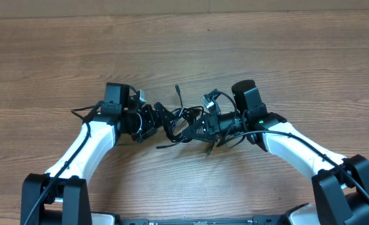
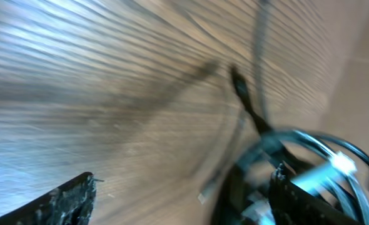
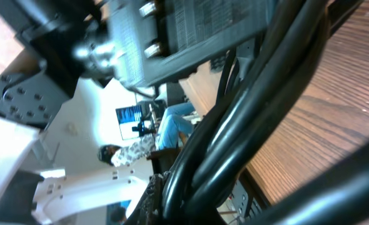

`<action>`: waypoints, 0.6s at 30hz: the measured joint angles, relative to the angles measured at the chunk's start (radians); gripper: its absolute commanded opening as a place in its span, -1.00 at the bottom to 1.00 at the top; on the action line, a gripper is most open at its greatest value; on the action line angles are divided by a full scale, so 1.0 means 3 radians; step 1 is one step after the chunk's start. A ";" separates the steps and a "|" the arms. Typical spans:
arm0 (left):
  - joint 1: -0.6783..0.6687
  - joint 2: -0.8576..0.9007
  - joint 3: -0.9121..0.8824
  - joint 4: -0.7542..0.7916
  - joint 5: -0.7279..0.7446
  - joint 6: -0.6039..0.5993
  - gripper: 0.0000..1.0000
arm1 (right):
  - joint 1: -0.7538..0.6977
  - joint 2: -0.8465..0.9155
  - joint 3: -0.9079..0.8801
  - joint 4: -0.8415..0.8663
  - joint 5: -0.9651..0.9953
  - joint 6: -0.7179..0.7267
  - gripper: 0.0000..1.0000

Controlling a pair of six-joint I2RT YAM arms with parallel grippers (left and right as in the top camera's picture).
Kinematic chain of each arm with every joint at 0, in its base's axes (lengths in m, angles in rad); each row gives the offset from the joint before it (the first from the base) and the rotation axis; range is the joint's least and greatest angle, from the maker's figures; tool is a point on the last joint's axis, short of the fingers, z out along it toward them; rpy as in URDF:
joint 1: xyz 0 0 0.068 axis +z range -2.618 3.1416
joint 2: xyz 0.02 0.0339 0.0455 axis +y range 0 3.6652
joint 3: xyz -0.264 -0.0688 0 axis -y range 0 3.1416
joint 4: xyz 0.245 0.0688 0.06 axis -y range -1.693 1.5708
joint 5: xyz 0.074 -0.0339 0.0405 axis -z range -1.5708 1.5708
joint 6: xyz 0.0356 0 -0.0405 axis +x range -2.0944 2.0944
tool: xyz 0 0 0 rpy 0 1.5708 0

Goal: Untangle cables

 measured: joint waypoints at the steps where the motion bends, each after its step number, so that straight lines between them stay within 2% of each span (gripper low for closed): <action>1: 0.0001 0.0000 0.0000 0.0001 0.0100 -0.0014 0.96 | 0.0000 0.0000 0.0000 -0.0001 0.0042 0.0032 -0.93; 7: 0.0004 0.0000 0.0000 0.0001 0.0694 -0.0379 1.00 | 0.0015 0.0000 0.0000 -0.0078 0.0711 0.0380 -0.93; 12: 0.0009 0.0000 0.0000 -0.0037 0.0852 -0.0795 1.00 | 0.0015 0.0000 0.0000 -0.0086 0.1270 0.0874 -0.93; 18: 0.0009 0.0000 0.0000 -0.0123 0.0904 -0.0994 1.00 | 0.0015 0.0000 0.0000 -0.0089 0.1701 0.1462 -0.93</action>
